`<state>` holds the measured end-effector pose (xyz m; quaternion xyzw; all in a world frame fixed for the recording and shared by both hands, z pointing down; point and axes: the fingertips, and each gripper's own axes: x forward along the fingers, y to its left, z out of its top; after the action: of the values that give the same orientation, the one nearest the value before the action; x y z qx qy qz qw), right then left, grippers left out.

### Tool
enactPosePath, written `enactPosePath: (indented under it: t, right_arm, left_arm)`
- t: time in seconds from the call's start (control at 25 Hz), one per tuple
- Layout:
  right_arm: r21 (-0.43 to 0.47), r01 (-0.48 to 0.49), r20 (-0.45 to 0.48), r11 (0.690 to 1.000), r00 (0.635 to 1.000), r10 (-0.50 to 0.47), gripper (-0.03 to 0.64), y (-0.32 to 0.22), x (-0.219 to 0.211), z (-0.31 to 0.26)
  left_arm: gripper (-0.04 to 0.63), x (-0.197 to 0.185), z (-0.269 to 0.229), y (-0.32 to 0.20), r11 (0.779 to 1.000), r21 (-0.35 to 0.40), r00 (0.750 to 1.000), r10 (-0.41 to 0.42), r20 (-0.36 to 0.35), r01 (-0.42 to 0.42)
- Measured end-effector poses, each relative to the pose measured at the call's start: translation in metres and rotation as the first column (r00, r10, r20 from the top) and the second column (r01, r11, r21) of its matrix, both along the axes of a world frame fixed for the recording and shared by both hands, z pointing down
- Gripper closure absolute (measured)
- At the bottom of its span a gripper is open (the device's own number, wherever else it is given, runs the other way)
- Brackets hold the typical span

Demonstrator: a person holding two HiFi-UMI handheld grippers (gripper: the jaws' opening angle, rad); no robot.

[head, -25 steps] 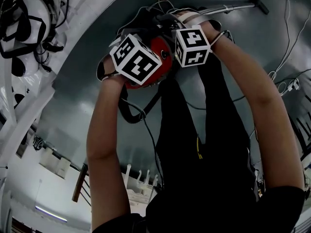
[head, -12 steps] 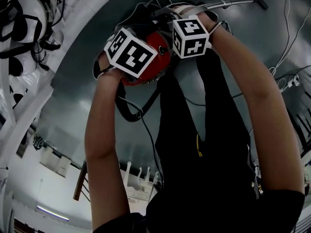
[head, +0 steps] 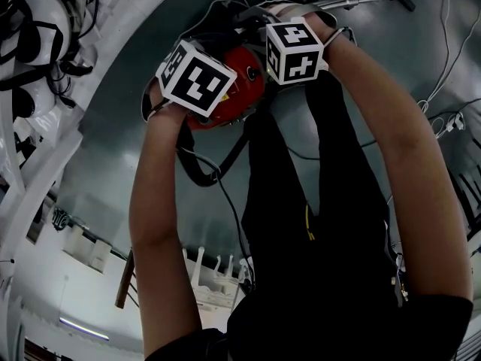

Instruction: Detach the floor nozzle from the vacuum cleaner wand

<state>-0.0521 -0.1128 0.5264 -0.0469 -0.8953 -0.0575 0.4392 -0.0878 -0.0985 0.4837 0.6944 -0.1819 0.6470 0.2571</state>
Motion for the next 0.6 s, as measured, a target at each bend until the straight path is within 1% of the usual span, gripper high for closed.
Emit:
enactPosePath:
  t: [0.12,0.28,0.36,0.44,0.52,0.6]
  right_arm:
    - [0.000,0.003,0.013,1.000,1.000,-0.003,0.448,0.001,-0.002,-0.001]
    - [0.033,-0.016,-0.017,0.999,1.000,0.017,0.449,0.003,-0.005,0.003]
    - [0.009,-0.014,-0.013,1.000,1.000,0.014,0.449,0.006,-0.007,0.003]
    - [-0.021,-0.008,0.008,1.000,1.000,0.008,0.448,0.007,-0.009,0.002]
    - [-0.026,-0.014,0.023,1.000,1.000,0.014,0.446,0.007,-0.010,0.001]
    - [-0.015,-0.016,0.011,1.000,1.000,0.016,0.448,0.009,-0.009,0.003]
  left_arm:
    - [0.443,-0.003,0.000,0.001,1.000,-0.011,1.000,-0.013,-0.006,0.013]
    - [0.443,-0.005,0.006,0.004,0.998,-0.049,0.998,-0.046,-0.035,0.044]
    - [0.445,-0.007,0.004,0.007,0.998,-0.050,0.998,-0.050,-0.028,0.048]
    - [0.445,-0.010,0.001,0.007,0.998,-0.032,0.998,-0.054,-0.018,0.054]
    - [0.443,-0.010,0.002,0.004,0.997,-0.020,0.996,-0.073,-0.040,0.072]
    - [0.443,-0.011,0.006,0.009,0.994,-0.052,0.993,-0.099,-0.056,0.096]
